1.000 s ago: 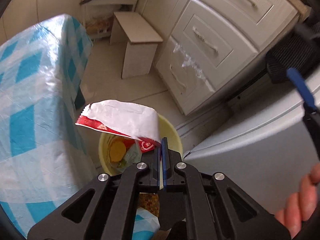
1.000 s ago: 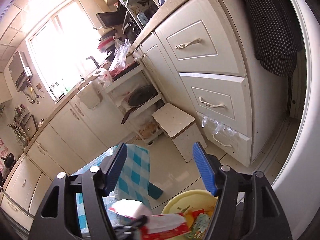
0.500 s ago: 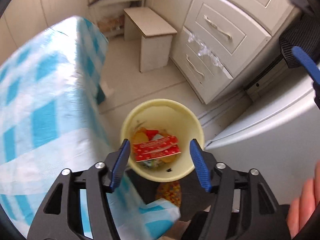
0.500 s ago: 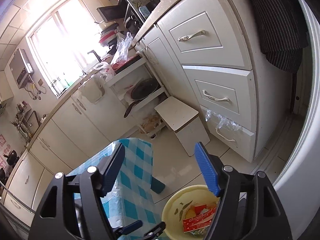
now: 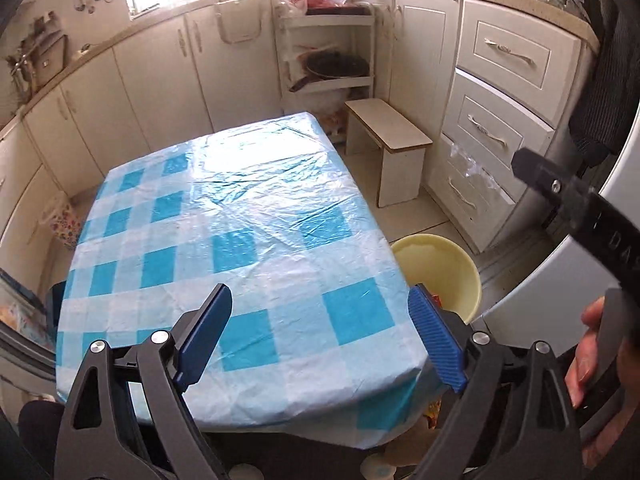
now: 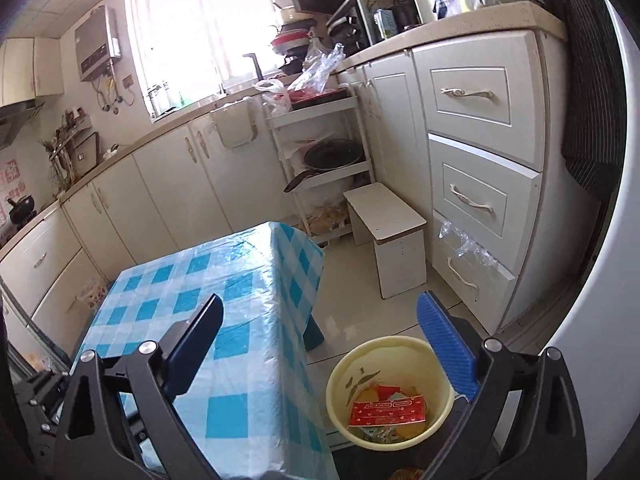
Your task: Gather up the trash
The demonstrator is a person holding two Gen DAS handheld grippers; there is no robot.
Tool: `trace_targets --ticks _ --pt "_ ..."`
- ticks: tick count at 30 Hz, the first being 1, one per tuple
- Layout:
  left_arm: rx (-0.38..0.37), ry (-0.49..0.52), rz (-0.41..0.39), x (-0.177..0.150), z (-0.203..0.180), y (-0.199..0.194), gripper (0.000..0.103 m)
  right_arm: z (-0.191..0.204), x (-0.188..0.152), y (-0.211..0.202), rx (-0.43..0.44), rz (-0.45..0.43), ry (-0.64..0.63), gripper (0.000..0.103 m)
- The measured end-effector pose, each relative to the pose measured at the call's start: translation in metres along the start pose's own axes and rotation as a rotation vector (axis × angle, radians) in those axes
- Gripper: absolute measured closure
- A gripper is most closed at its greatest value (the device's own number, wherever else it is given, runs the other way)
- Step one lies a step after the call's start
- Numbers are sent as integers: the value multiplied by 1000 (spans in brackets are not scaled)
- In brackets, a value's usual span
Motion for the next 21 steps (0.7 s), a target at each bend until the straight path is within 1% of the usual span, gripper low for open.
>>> trace_targets --ticks 2,5,7,9,14,16,18,21 --pt "14 -3 -38 -4 8 -25 16 8 -3 -19 4 -16 -19 9" --pt "24 3 -89 -9 13 -58 13 14 -3 -60 20 -60 -31 7" --pt "24 4 -121 -15 12 -80 11 16 -4 -83 28 -66 -43 7" --pt "8 3 -141 -21 12 -98 10 18 -6 -104 31 -64 -45 7" --pt "-23 8 -164 -43 4 -133 8 20 -22 -148 -15 -41 -30 7" --pt "-21 7 -170 -54 2 -145 8 23 -36 -164 -21 -37 -29 7" --pt "-15 4 -175 -64 1 -155 8 25 -48 -180 -34 -53 -22 7" --pt "-6 -17 -192 -75 3 -171 8 25 -57 -196 -14 -57 12 7"
Point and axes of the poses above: each gripper's, at about its wrist camera, not at the fingertips, and y roughly the way its jaws point, z to its left, x to its top, the point moved 2 cm from there along y, roughly the way its jaws point, and after that the axes turned 14 degrees about -x, right-handed, at the moved point
